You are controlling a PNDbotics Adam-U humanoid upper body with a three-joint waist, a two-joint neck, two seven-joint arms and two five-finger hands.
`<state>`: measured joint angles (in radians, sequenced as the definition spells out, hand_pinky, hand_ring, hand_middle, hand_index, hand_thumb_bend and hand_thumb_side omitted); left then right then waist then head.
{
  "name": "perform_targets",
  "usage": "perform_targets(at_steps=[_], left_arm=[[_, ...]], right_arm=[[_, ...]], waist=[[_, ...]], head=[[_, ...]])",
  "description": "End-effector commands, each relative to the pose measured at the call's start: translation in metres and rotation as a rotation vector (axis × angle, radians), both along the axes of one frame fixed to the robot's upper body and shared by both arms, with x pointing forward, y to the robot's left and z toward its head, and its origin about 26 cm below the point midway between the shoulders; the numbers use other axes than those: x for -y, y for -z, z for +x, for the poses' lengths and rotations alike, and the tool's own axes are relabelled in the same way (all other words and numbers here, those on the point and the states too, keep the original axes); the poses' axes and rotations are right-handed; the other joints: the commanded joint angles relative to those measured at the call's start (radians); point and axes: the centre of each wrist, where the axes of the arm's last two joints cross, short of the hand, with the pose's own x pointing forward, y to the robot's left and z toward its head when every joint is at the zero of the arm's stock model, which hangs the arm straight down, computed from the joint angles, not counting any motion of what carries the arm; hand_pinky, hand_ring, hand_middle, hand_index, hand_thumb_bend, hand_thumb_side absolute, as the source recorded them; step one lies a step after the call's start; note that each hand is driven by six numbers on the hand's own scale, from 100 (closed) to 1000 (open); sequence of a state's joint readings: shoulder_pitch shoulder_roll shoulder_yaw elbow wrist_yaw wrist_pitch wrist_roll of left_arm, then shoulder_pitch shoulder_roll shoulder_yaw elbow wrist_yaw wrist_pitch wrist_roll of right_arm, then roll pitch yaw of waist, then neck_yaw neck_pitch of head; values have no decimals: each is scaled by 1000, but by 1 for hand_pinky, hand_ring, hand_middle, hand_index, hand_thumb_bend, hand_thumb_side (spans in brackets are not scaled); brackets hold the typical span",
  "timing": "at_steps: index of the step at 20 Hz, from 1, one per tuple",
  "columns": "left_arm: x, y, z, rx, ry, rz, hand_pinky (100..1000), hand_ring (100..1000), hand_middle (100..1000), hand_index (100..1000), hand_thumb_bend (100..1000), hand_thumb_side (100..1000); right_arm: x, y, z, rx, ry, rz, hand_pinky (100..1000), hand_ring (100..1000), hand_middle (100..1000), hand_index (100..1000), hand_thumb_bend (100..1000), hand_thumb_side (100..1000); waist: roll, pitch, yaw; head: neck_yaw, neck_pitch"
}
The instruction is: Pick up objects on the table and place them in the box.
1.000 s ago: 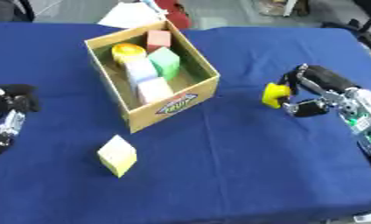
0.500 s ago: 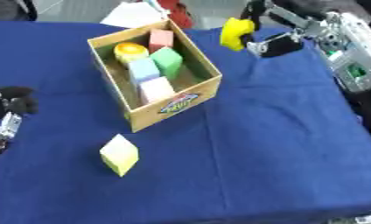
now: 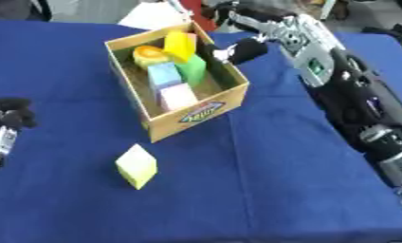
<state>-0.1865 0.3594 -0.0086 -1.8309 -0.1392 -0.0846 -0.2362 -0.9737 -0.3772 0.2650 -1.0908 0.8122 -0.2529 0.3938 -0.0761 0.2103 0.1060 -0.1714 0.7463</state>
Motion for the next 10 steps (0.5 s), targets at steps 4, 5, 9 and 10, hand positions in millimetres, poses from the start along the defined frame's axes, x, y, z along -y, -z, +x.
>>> perform_targets(at_steps=[4, 5, 9, 10], left_arm=[[-1, -5, 0, 16, 0, -1, 741, 622, 594, 780, 100, 678], [-1, -4, 0, 15, -3, -1, 741, 622, 594, 780, 100, 679], [-4, -4, -1, 16, -17, -4, 741, 623, 595, 779, 100, 679], [-4, -4, -1, 18, -22, -5, 741, 623, 595, 779, 100, 678]], right_arm=[[8, -19, -9, 121, -6, -19, 810, 847, 907, 985, 151, 532], [9, -20, -13, 125, -24, -16, 804, 838, 888, 979, 138, 515], [6, -28, -41, 125, -178, -16, 800, 832, 874, 971, 123, 496], [3, -30, -49, 116, -226, -23, 802, 835, 875, 970, 124, 495]], waist=[[-1, -24, -22], [-1, -24, -27], [-1, -27, -51], [-1, -28, -56]], head=[[7, -2], [9, -2], [20, 0], [22, 1]])
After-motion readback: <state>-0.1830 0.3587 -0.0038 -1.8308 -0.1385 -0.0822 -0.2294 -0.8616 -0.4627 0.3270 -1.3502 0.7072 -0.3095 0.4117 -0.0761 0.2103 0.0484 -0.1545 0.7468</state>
